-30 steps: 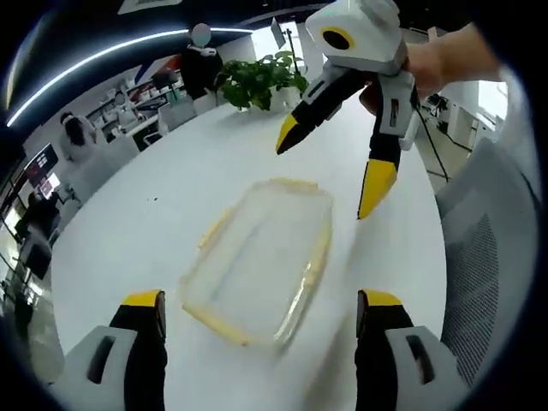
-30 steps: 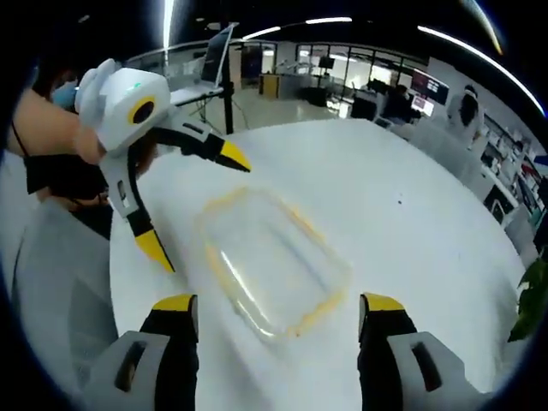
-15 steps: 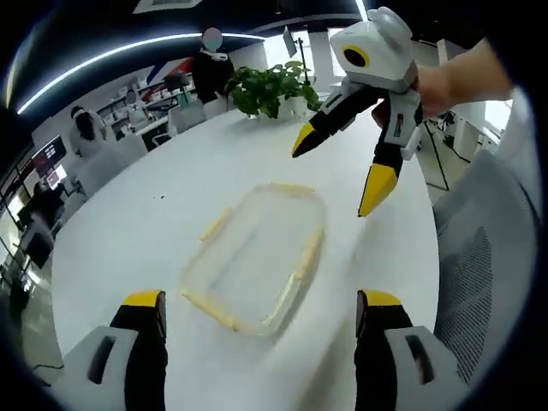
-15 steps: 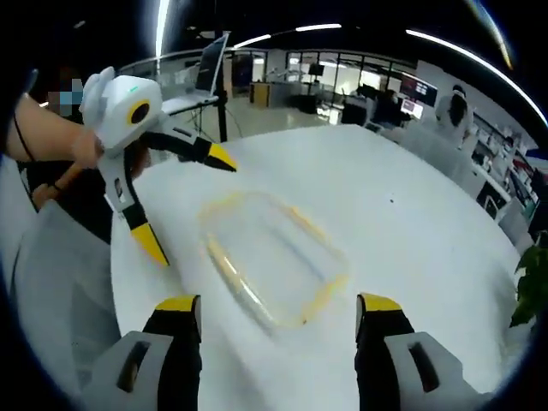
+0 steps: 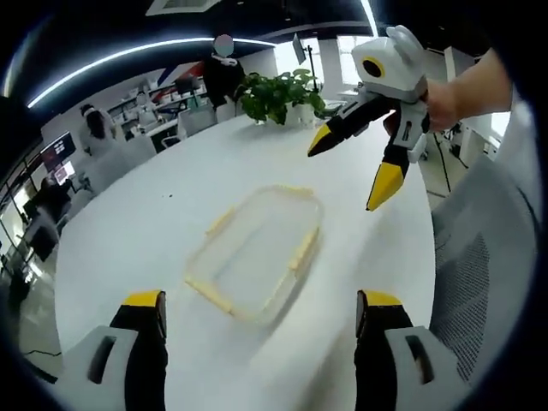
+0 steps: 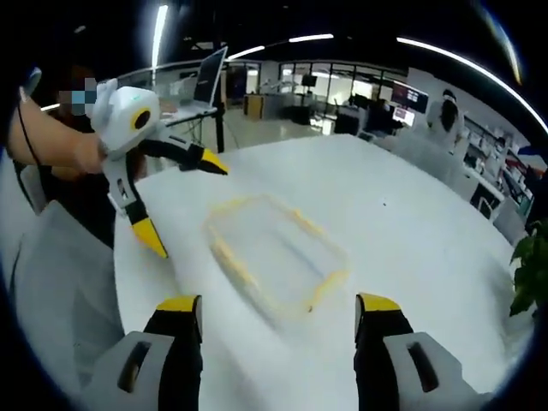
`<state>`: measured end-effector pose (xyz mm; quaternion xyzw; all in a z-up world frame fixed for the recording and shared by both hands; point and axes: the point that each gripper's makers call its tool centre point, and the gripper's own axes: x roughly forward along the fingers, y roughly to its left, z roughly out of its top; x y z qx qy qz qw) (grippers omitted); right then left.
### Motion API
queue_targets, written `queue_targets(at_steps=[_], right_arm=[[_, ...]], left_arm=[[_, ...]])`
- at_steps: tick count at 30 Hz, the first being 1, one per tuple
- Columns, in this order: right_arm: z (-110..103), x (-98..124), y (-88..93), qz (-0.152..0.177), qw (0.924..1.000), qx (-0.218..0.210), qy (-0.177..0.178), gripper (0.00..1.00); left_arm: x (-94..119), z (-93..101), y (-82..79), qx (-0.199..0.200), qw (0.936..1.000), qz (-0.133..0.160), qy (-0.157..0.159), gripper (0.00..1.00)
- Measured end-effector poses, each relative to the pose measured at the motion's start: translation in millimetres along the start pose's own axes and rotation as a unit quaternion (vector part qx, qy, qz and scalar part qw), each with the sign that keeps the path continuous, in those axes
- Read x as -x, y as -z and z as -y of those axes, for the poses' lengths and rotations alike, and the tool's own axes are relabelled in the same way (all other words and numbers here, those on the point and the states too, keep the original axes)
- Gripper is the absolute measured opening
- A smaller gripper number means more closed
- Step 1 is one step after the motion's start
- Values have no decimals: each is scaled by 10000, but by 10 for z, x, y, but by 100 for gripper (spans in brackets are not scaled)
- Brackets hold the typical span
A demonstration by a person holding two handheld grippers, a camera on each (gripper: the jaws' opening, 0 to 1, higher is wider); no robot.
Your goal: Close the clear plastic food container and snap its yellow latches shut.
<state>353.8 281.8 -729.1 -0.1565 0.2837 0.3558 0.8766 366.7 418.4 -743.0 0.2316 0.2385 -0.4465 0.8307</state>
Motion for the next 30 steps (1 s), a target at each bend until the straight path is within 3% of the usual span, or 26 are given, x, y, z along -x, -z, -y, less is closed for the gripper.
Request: queue_targets(at_steps=[30], right_arm=[[-210, 320, 379, 321, 9986, -261, 344, 72]], left_arm=[[296, 303, 344, 555, 9983, 141, -128, 95]])
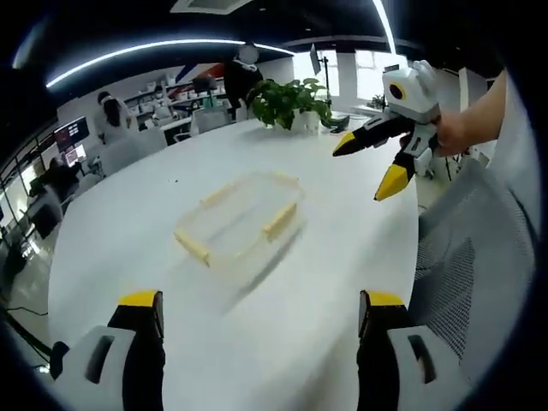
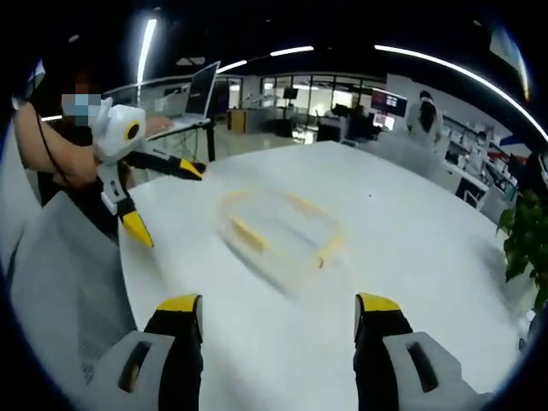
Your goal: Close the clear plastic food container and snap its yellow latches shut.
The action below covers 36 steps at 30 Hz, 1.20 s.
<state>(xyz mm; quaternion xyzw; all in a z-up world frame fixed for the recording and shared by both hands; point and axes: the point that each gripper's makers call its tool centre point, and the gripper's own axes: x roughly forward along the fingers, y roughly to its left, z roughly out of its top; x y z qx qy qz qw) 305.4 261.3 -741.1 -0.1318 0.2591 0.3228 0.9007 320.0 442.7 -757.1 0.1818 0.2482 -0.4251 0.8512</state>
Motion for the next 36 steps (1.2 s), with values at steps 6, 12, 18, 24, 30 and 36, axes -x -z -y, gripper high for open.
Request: queue_targets(at_steps=[6, 12, 18, 24, 30, 36], right_arm=[[-35, 35, 52, -31, 10000, 68, 36, 72], [-40, 103, 112, -9, 9999, 37, 143, 72], [-27, 176, 188, -70, 9997, 37, 242, 72], [-23, 233, 243, -50, 9994, -48, 330, 71], [-11, 221, 237, -45, 9993, -34, 361, 71], [8, 233, 238, -19, 9992, -106, 377, 71]], left_arm=[[28, -3, 51, 115, 9999, 16, -36, 95], [70, 27, 104, 215, 9997, 28, -72, 95], [74, 91, 136, 252, 9996, 67, -65, 95], [92, 120, 153, 329, 9993, 114, -118, 95], [108, 112, 151, 343, 9992, 126, -142, 95], [110, 124, 163, 307, 9994, 97, -145, 95]])
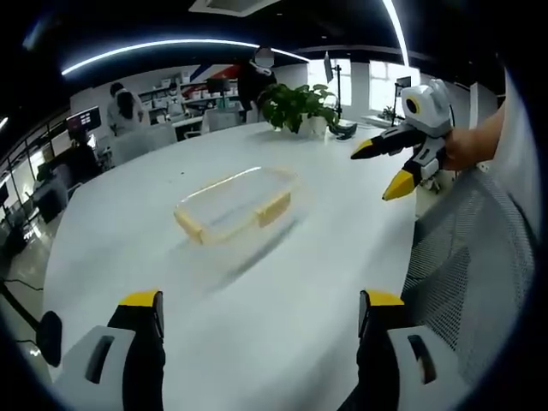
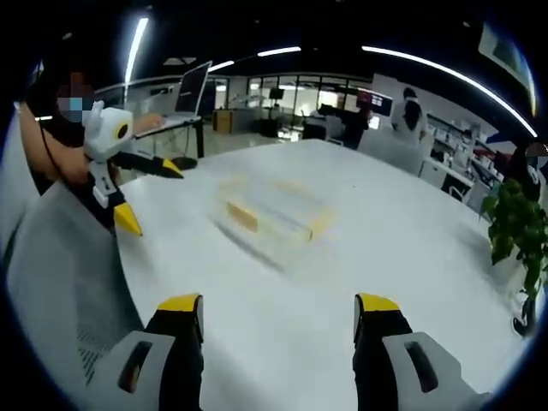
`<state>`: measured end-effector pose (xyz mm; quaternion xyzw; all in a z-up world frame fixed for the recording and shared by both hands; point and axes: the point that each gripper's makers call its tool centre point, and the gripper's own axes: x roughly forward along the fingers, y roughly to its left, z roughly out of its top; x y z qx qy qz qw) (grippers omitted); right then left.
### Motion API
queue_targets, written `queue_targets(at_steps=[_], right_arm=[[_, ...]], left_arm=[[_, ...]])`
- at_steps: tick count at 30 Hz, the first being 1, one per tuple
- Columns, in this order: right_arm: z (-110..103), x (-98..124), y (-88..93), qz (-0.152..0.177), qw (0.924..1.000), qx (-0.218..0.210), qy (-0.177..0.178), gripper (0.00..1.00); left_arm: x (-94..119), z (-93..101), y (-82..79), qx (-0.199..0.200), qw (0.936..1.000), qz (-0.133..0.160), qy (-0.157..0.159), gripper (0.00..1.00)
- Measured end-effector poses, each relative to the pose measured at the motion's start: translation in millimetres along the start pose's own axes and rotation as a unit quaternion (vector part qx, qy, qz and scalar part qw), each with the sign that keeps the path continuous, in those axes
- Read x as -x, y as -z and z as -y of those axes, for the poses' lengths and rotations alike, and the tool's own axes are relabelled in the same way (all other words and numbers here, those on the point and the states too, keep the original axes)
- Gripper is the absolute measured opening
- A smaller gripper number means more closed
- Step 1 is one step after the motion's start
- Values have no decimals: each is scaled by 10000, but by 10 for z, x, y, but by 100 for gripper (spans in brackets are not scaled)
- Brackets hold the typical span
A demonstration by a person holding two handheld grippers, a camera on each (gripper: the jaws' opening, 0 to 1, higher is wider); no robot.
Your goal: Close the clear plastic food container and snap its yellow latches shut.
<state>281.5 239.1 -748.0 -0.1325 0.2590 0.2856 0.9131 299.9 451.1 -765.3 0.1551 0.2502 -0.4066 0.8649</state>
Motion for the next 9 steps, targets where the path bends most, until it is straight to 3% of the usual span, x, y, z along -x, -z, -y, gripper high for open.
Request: queue_targets(at_steps=[9], right_arm=[[10, -1, 12, 2, 10000, -28, 9, 72]], left_arm=[[3, -2, 30, -9, 10000, -83, -29, 95]])
